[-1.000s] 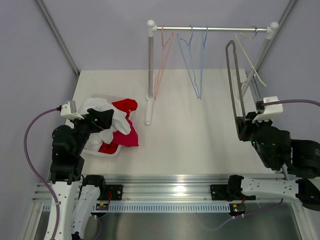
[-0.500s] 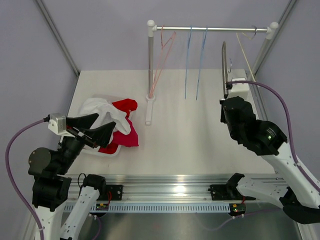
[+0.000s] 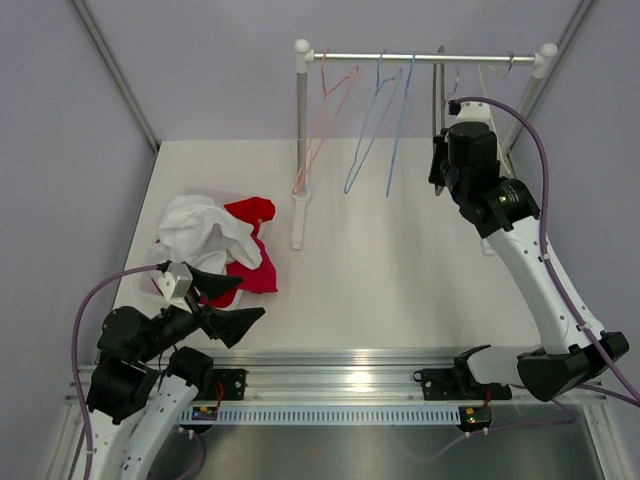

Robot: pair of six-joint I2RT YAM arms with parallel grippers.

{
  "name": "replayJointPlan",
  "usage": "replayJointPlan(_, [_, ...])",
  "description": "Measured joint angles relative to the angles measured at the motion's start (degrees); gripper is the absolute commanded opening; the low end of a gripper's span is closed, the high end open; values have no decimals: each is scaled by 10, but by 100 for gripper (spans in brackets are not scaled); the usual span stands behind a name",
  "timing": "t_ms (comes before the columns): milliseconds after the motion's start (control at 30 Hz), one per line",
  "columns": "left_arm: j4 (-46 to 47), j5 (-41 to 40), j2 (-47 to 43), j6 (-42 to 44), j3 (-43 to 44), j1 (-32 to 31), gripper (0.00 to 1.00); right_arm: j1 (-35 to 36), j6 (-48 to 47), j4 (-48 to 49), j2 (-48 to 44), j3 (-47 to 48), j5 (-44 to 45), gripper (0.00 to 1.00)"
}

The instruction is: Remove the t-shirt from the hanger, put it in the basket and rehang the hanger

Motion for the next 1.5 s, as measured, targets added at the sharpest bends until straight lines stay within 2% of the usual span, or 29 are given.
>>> replayJointPlan(333, [-9, 0, -31, 0, -10, -40, 99, -89, -13, 33, 64, 62, -114, 0])
replayJointPlan(667, [-7, -3, -37, 0, -10, -47, 99, -139, -12, 18, 162, 173, -175, 0])
replayJointPlan(800, [-7, -7, -37, 0, -10, -47, 99, -147, -10, 18, 184, 174, -183, 0])
replayJointPlan(967, [-8, -7, -37, 0, -10, -46, 99, -147, -4, 68, 174, 110, -190, 3])
replayJointPlan(1000, [-7, -7, -37, 0, -10, -45, 99, -147, -3, 79, 169, 96, -190, 6])
replayJointPlan(1033, [-8, -7, -36, 0, -10, -44, 99, -147, -2, 91, 163, 83, -190, 26])
replayJointPlan(1100, [-7, -7, -35, 0, -10, -43, 99, -147, 8, 99, 149, 64, -190, 52])
replayJointPlan(1133, [-8, -7, -34, 0, -10, -42, 99, -147, 13, 98, 141, 55, -189, 73])
replayJointPlan(1233, [-7, -9, -31, 0, -10, -40, 99, -147, 32, 98, 108, 27, -191, 94])
replayJointPlan(1300, [-7, -11, -30, 0, -10, -40, 99, -147, 48, 96, 77, 12, -195, 99])
replayJointPlan(1400, [-8, -21, -27, 0, -10, -40, 99, -147, 71, 98, 12, -16, -208, 99])
replayJointPlan(1500, [-9, -49, -19, 0, -8, -40, 99, -147, 104, 118, -126, -89, -232, 99])
